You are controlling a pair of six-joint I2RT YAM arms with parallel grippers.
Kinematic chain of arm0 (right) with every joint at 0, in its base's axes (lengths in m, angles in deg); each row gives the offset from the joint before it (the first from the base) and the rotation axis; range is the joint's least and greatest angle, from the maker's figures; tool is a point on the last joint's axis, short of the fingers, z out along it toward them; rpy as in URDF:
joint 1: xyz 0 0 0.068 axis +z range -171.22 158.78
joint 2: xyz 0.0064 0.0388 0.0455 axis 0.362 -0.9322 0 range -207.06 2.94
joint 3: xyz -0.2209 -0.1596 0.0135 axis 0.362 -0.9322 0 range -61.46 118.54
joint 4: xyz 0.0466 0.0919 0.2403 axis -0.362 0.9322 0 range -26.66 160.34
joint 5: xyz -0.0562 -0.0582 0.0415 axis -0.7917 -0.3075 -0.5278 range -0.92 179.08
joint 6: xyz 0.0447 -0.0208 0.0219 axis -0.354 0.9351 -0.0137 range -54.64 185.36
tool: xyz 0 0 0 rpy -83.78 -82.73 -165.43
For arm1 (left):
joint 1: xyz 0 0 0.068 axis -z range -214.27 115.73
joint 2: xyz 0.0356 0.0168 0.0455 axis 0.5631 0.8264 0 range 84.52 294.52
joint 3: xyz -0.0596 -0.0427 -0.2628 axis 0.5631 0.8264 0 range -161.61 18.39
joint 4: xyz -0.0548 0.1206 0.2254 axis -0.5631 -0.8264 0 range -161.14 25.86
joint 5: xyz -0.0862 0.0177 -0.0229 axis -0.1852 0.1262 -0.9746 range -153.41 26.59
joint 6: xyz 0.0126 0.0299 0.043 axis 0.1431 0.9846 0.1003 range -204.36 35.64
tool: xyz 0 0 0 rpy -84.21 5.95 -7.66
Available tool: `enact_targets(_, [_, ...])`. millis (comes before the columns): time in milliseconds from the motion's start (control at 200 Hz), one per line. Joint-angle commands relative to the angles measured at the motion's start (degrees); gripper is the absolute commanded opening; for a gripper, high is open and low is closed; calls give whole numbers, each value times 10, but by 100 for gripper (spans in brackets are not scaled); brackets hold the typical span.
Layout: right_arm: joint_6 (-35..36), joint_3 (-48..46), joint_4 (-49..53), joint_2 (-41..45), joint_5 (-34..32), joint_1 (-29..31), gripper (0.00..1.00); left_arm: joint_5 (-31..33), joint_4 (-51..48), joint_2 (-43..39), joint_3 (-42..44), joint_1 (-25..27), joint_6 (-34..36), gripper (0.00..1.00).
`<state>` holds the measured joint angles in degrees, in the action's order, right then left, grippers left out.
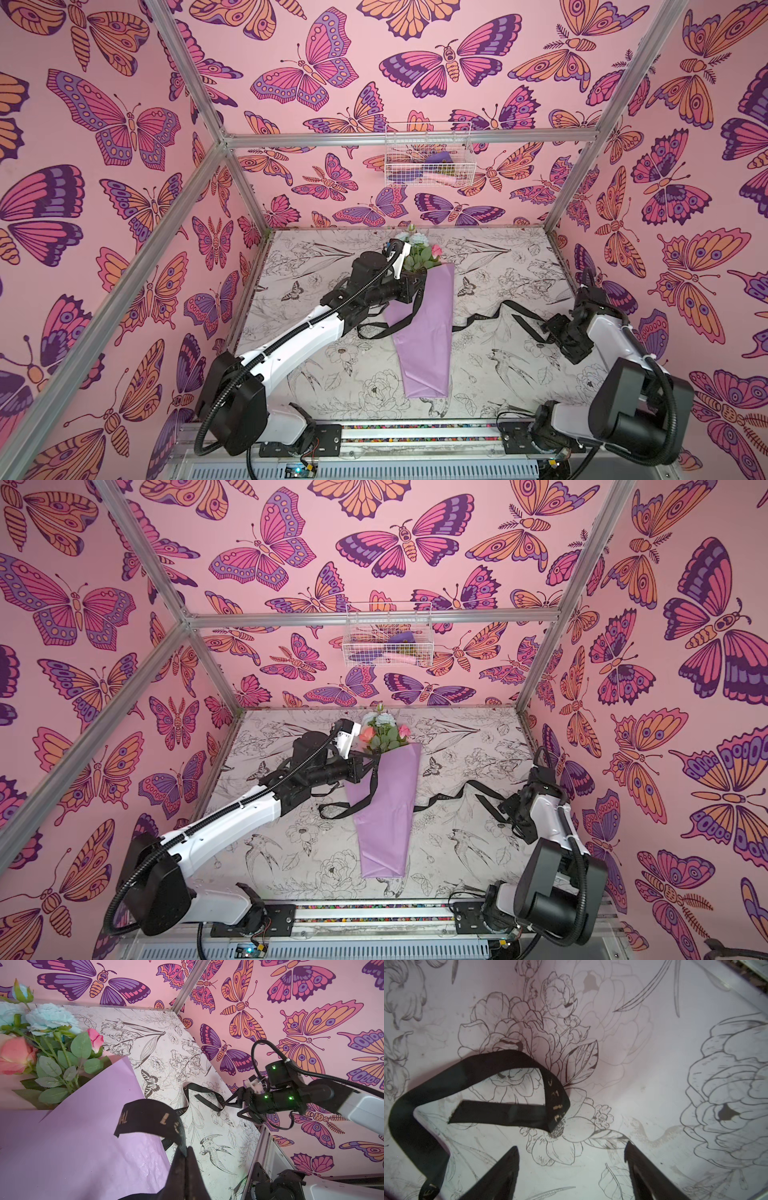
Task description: Tie the bouquet of fake flowers
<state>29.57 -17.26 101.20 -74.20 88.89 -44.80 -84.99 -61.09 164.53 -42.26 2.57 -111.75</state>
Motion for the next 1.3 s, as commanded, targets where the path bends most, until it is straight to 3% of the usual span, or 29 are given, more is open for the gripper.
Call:
enact_targets(0, [-9, 14, -29, -20, -10, -2, 82, -20, 11, 2, -14, 3, 12, 0])
enact_targets(270, [-3, 24, -63, -107, -19, 1, 74, -30, 19, 8, -14, 3, 4, 0])
enact_targets(391, [-5, 26, -81, -149, -6, 14, 66, -25, 20, 8, -15, 3, 4, 0])
enact_targets(631, [5, 72, -67, -170, -15, 58, 15, -25, 20, 9, -11, 3, 3, 0])
enact_targets(766, [23, 98, -44, -138, -17, 72, 1, -17, 18, 2, -6, 3, 5, 0])
enact_targets(1107, [80, 189, 64, 33, -6, 126, 0, 3, -1, -12, -7, 2, 16, 0])
enact_targets(1187, [88, 232, 91, 62, 13, 161, 0, 6, -9, -14, -11, 2, 21, 0])
enact_targets(1297, [100, 331, 146, 81, -10, 229, 0, 12, -21, -19, -16, 1, 24, 0])
